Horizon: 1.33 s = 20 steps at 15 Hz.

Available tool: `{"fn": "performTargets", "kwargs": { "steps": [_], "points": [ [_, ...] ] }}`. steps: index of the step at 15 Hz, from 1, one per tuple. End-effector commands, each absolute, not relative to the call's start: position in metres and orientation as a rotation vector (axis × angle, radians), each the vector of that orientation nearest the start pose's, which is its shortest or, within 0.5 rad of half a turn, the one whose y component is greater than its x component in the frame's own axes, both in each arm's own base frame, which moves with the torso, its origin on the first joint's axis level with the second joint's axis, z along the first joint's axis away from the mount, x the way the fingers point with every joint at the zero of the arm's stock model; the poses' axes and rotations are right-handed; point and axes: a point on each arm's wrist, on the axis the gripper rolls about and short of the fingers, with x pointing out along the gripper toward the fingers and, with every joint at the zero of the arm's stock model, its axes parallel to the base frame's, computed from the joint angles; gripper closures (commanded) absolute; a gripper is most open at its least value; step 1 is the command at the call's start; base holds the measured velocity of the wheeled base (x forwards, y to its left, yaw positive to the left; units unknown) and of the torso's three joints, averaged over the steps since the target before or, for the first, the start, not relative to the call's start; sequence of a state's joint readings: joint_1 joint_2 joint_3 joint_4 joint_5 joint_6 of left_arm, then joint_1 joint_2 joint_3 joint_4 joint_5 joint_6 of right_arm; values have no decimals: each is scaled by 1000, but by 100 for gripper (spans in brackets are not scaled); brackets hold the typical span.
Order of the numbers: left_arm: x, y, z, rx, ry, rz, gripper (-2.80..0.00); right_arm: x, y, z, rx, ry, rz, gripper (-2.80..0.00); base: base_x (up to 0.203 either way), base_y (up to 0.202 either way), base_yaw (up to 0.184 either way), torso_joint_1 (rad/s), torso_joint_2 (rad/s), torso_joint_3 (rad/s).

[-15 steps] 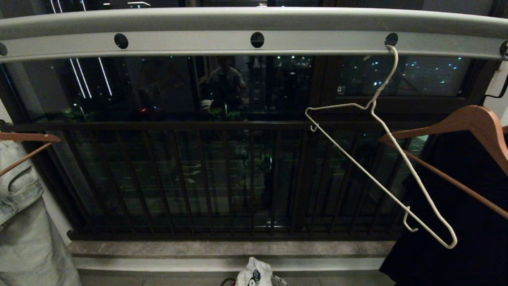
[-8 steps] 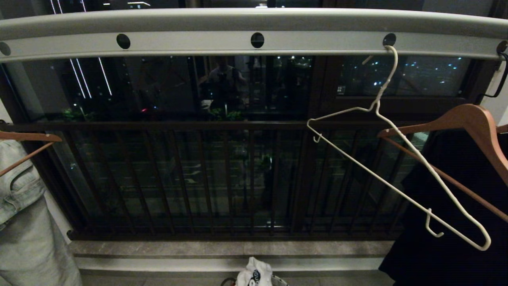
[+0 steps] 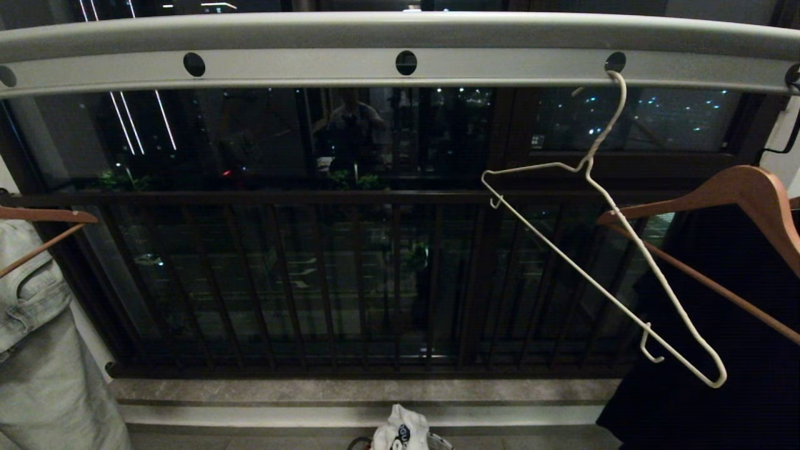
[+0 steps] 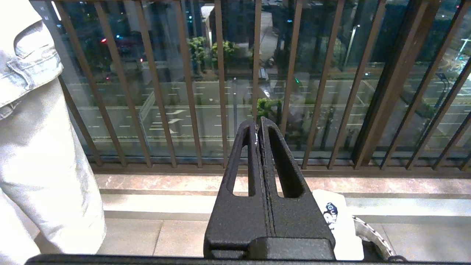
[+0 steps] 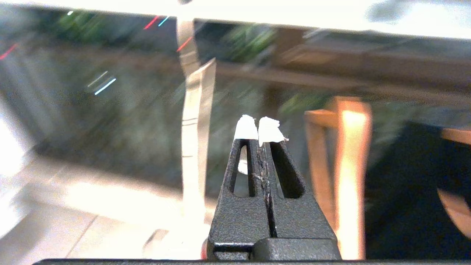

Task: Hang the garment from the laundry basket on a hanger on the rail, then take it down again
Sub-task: Pick up the clothes rack on the clothesline

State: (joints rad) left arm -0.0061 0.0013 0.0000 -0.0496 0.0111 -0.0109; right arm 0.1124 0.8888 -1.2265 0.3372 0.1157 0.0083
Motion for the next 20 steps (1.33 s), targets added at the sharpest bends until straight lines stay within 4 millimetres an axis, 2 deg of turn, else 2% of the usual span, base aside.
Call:
{"fn": "performTargets", "kwargs": {
  "steps": [1,3,5,9,10,15,20],
  "points": [
    [-22,0,76,-11,-34,6,0,121,36,367,3,181,376,0,0,0,0,0,0,0],
    [-22,0,76,-11,-34,6,0,154,57,368,-8,248,409,0,0,0,0,0,0,0],
    [-22,0,76,-11,-34,6,0,176,71,368,-19,282,404,0,0,0,0,0,0,0],
    [-22,0,76,-11,-34,6,0,189,77,359,-42,377,395,0,0,0,0,0,0,0],
    [-22,0,76,-11,-34,6,0,190,78,359,-46,386,387,-280,0,0,0,0,0,0],
    [-22,0,76,-11,-34,6,0,212,85,346,-66,457,340,-280,0,0,0,0,0,0],
    [-22,0,76,-11,-34,6,0,251,100,330,-15,433,289,-280,0,0,0,0,0,0]
  ]
}}
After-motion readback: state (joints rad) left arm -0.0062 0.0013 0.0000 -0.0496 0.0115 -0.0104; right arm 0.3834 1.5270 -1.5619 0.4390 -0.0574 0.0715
